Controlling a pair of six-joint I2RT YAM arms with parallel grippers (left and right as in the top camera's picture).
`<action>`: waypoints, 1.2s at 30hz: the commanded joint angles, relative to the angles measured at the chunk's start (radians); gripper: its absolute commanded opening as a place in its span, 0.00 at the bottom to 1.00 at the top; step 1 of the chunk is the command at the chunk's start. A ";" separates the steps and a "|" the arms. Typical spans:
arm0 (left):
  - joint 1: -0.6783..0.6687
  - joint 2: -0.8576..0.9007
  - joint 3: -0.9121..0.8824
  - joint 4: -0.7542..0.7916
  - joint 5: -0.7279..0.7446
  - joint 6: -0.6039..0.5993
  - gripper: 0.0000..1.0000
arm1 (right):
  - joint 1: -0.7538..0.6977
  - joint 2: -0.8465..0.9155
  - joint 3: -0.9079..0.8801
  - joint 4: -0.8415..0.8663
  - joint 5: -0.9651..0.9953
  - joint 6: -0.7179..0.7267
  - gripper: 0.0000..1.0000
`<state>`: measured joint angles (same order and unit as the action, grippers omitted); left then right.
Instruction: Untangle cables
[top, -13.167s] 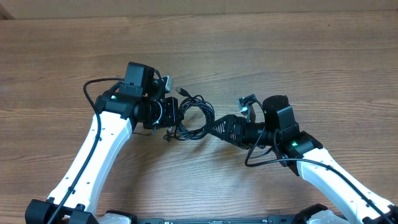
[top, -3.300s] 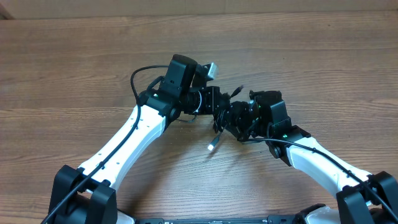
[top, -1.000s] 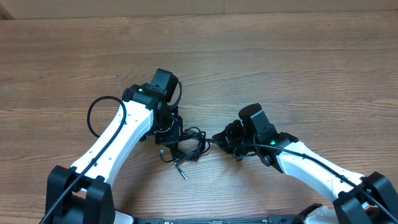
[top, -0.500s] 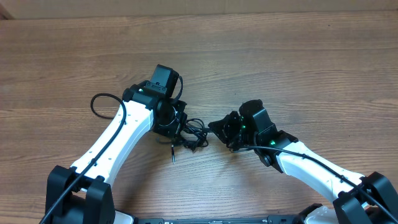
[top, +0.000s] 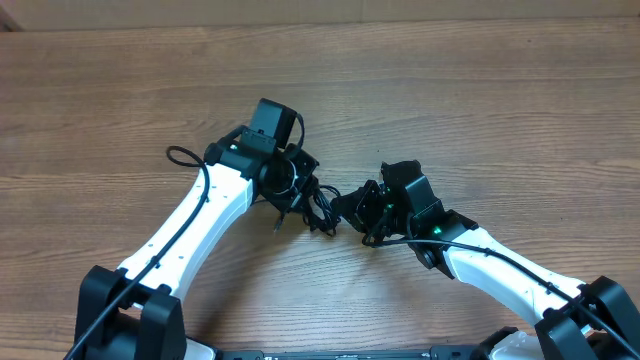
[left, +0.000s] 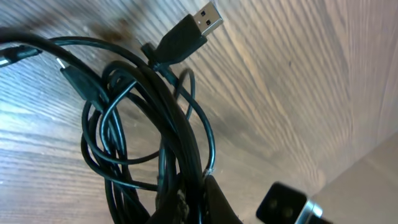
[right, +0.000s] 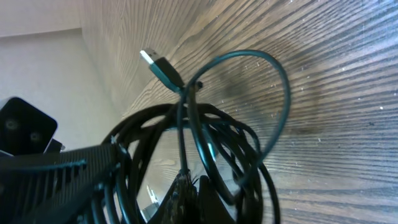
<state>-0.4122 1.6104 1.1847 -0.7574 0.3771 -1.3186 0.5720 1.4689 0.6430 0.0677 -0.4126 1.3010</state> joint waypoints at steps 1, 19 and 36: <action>-0.029 -0.013 0.018 0.010 0.074 0.059 0.04 | 0.012 -0.004 0.004 0.013 -0.007 -0.028 0.04; -0.033 -0.013 0.018 -0.094 -0.089 -0.302 0.04 | -0.078 -0.004 0.004 -0.125 0.085 -0.260 0.95; -0.025 -0.013 0.018 -0.133 -0.137 -0.418 0.04 | -0.201 -0.113 0.005 -0.247 -0.322 -0.758 1.00</action>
<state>-0.4435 1.6100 1.1851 -0.8906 0.2569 -1.7035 0.3737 1.4006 0.6392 -0.1745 -0.5777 0.6945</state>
